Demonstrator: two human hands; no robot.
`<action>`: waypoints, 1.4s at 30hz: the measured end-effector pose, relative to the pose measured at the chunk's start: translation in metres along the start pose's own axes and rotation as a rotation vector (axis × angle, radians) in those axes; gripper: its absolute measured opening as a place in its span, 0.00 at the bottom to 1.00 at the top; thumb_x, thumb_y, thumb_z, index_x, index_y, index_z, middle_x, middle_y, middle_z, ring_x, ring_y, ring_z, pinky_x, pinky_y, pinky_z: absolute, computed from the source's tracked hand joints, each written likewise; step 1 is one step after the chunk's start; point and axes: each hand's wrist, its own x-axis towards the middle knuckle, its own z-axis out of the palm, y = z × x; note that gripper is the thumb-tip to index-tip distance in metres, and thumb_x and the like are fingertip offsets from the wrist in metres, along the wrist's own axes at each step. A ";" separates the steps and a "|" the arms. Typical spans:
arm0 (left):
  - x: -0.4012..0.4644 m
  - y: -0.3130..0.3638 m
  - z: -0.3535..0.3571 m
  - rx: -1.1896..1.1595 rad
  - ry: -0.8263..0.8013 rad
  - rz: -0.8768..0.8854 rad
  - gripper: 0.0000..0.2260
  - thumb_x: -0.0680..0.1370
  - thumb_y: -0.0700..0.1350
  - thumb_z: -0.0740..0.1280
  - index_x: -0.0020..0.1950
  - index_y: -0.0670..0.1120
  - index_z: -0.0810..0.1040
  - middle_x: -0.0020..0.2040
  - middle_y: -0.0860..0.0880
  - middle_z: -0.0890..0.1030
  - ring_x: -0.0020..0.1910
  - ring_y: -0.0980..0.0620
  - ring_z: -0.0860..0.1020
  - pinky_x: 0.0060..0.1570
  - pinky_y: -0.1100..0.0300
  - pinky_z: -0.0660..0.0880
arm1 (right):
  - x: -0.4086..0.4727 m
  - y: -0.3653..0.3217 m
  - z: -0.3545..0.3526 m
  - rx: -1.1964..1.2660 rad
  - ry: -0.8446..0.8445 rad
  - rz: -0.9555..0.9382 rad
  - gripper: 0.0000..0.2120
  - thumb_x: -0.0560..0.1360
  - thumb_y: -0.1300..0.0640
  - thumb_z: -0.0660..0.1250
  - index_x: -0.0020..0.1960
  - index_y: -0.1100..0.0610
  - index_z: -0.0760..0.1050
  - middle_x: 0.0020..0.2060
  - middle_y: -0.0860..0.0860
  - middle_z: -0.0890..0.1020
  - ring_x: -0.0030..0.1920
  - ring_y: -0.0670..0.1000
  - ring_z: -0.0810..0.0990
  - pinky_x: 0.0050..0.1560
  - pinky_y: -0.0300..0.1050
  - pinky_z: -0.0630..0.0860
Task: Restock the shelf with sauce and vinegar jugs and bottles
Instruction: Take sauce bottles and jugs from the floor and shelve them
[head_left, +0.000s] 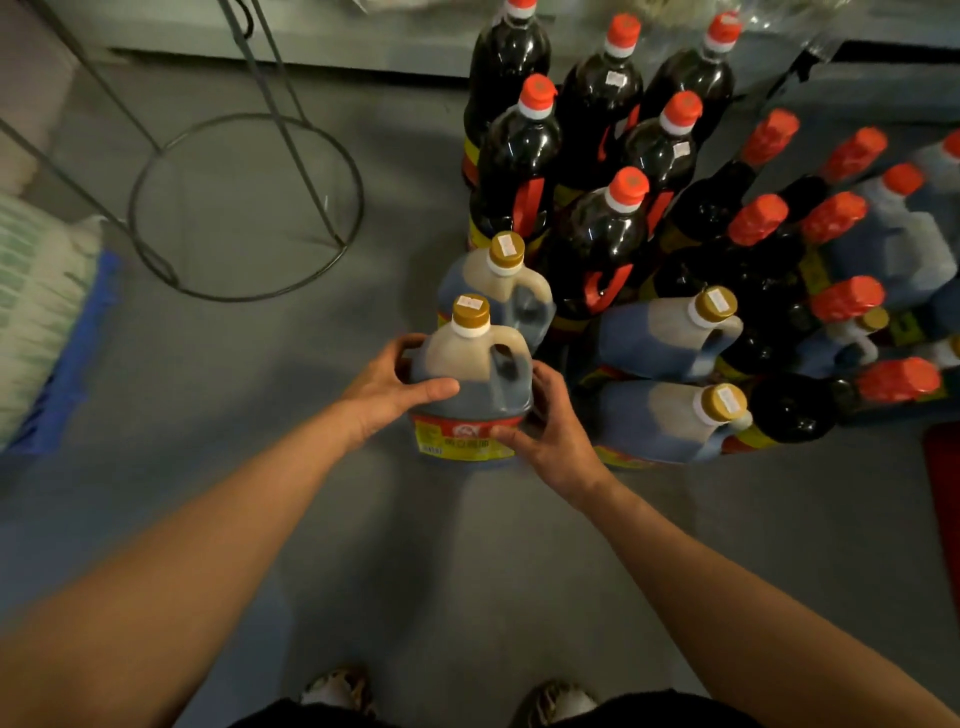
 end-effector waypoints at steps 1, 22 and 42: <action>0.000 0.000 0.000 -0.011 -0.002 -0.011 0.36 0.61 0.52 0.77 0.67 0.54 0.68 0.60 0.52 0.78 0.58 0.57 0.77 0.51 0.65 0.75 | 0.003 0.000 -0.001 -0.007 0.003 0.000 0.36 0.73 0.67 0.75 0.73 0.56 0.60 0.68 0.55 0.73 0.69 0.50 0.74 0.68 0.52 0.75; -0.165 0.192 -0.025 -0.083 -0.044 -0.268 0.35 0.62 0.63 0.79 0.67 0.56 0.75 0.48 0.54 0.86 0.45 0.57 0.85 0.41 0.66 0.79 | -0.091 -0.252 -0.033 0.281 -0.052 0.289 0.32 0.69 0.64 0.77 0.69 0.49 0.73 0.58 0.54 0.84 0.58 0.56 0.84 0.55 0.51 0.82; -0.365 0.678 -0.133 0.091 -0.039 0.119 0.22 0.68 0.64 0.74 0.58 0.57 0.80 0.47 0.56 0.86 0.46 0.57 0.85 0.45 0.60 0.78 | -0.166 -0.746 -0.113 0.281 0.052 -0.021 0.32 0.66 0.61 0.80 0.68 0.54 0.76 0.49 0.57 0.87 0.49 0.56 0.87 0.45 0.45 0.83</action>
